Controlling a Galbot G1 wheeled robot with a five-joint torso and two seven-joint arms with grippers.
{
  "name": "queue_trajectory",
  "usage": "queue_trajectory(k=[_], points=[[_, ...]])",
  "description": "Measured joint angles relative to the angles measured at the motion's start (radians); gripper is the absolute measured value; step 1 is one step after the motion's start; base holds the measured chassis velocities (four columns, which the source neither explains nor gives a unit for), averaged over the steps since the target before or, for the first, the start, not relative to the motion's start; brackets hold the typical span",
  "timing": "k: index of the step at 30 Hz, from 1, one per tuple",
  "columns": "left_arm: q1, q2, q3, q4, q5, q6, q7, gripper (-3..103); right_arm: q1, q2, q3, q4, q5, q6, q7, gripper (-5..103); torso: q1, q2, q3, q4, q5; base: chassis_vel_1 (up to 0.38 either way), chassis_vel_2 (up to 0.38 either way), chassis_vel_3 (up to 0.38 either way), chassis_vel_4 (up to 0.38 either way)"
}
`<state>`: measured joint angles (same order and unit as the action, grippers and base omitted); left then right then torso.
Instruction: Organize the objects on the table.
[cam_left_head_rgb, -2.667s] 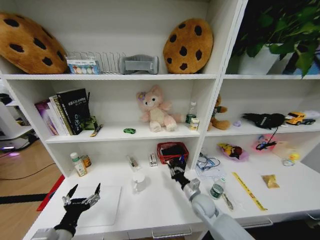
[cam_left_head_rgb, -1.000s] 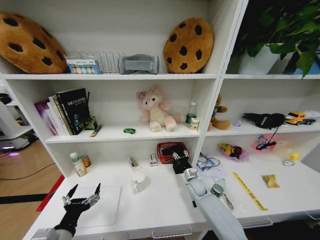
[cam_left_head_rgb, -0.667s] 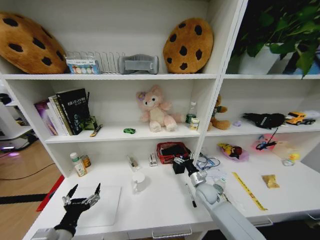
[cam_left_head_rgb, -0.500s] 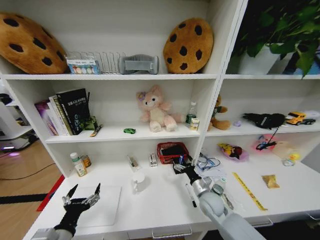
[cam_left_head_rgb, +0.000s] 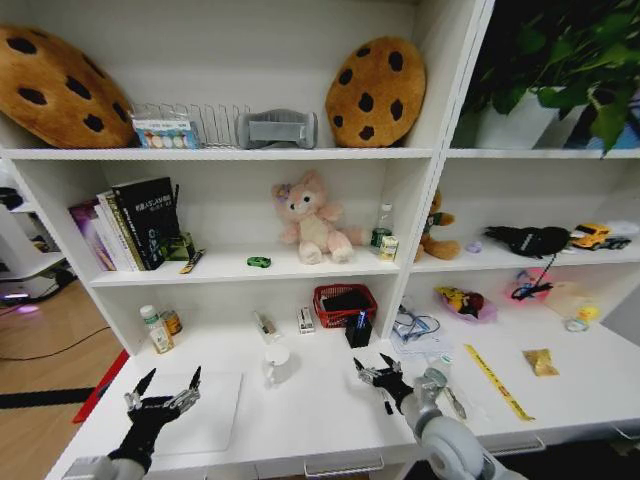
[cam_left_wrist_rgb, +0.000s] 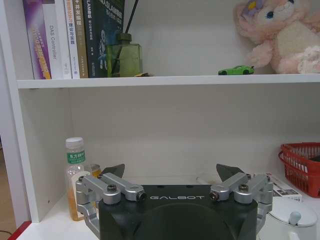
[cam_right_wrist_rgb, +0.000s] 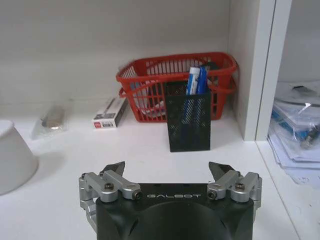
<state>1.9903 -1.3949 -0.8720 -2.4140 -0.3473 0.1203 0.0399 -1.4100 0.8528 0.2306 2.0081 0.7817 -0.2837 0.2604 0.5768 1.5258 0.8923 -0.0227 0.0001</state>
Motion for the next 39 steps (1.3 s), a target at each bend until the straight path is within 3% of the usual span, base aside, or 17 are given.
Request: queue_trajectory(k=[23,25,27,32,34,35,36,37,39], points=[[0.0,0.0,0.0,0.0,0.0,0.0,0.0,100,0.053,0.012,-0.033,-0.122,0.024,-0.027,0.021,83,0.0,0.0,0.0,0.0,-0.0001,0.0,0.0,0.0,0.0],[0.0,0.0,0.0,0.0,0.0,0.0,0.0,100,0.056,0.012,-0.036,-0.125,0.023,-0.028,0.022,79,0.0,0.0,0.0,0.0001,-0.0001,0.0,0.0,0.0,0.0],[0.0,0.0,0.0,0.0,0.0,0.0,0.0,100,0.066,0.013,-0.043,-0.132,0.023,-0.032,0.025,68,0.0,0.0,0.0,0.0,-0.0001,0.0,0.0,0.0,0.0],[0.0,0.0,0.0,0.0,0.0,0.0,0.0,100,0.072,0.016,-0.046,-0.139,0.031,-0.034,0.027,66,0.0,0.0,0.0,0.0001,-0.0001,0.0,0.0,0.0,0.0],[0.0,0.0,0.0,0.0,0.0,0.0,0.0,100,0.071,0.014,-0.045,-0.14,0.035,-0.038,0.027,56,0.0,0.0,0.0,0.0001,-0.0001,0.0,0.0,0.0,0.0],[0.0,0.0,0.0,0.0,0.0,0.0,0.0,100,0.071,0.014,-0.045,-0.14,0.035,-0.038,0.027,56,0.0,0.0,0.0,0.0001,-0.0001,0.0,0.0,0.0,0.0],[0.0,0.0,0.0,0.0,0.0,0.0,0.0,100,0.071,0.012,-0.045,-0.141,0.035,-0.04,0.026,44,0.0,0.0,0.0,0.0,-0.0001,0.0,0.0,0.0,0.0],[0.0,0.0,0.0,0.0,0.0,0.0,0.0,100,0.071,0.012,-0.045,-0.141,0.035,-0.04,0.026,44,0.0,0.0,0.0,0.0,-0.0001,0.0,0.0,0.0,0.0],[0.0,0.0,0.0,0.0,0.0,0.0,0.0,100,0.07,0.011,-0.045,-0.142,0.034,-0.043,0.025,33,0.0,0.0,0.0,0.0,-0.0001,0.0,0.0,0.0,0.0]])
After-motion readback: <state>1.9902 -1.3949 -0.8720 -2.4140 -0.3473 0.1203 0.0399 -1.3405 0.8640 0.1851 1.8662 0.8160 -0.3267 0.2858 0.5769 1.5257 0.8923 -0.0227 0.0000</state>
